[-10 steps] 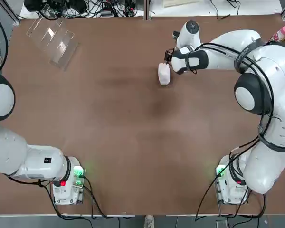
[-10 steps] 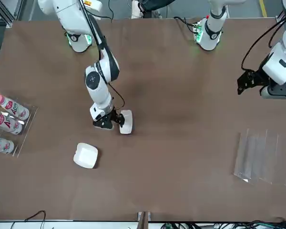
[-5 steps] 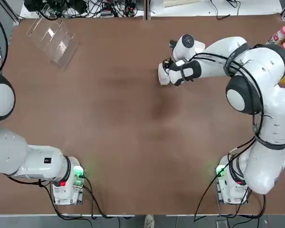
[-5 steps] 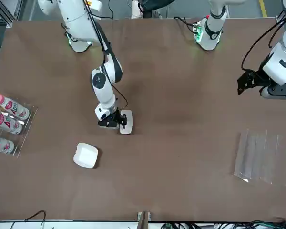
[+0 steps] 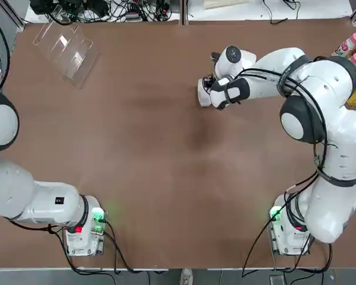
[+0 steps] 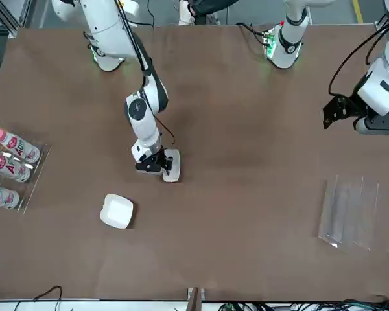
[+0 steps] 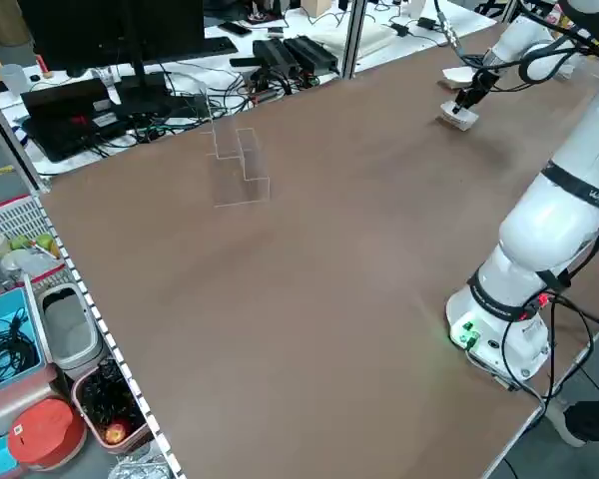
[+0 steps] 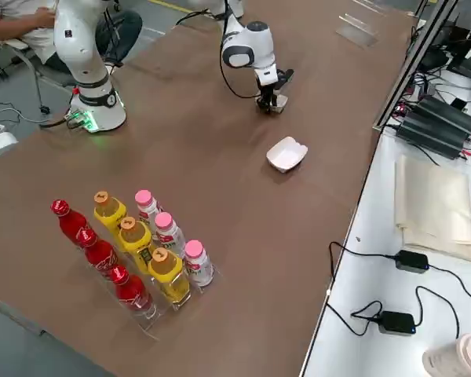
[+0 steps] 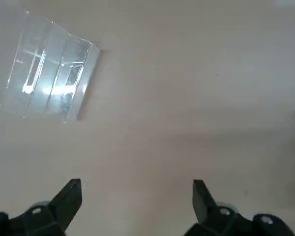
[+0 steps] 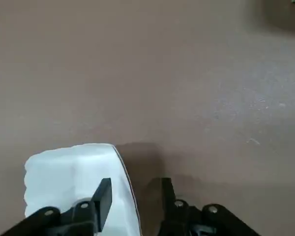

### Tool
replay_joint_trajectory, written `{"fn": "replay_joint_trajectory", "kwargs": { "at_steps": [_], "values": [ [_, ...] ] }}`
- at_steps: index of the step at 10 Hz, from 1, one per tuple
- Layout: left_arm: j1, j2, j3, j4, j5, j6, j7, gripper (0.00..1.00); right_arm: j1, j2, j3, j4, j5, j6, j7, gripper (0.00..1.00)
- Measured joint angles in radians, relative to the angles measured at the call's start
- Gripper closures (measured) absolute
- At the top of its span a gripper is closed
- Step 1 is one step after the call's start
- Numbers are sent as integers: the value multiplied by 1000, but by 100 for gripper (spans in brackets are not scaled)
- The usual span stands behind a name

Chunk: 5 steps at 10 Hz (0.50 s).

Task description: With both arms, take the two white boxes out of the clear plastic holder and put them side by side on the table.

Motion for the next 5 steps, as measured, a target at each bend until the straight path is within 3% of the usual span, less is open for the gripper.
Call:
{"fn": "replay_joint_trajectory", "kwargs": {
  "at_steps": [1, 3, 5],
  "values": [
    [0, 0, 0, 0, 0, 0, 0, 0, 0, 0, 0, 0, 0, 0, 20, 74],
    [-1, 0, 0, 0, 0, 0, 1, 0, 0, -1, -1, 9, 1, 1, 102, 98],
    [-4, 0, -2, 1, 0, 0, 1, 0, -18, -9, -7, 25, 2, -62, 162, 98]
  ]
}}
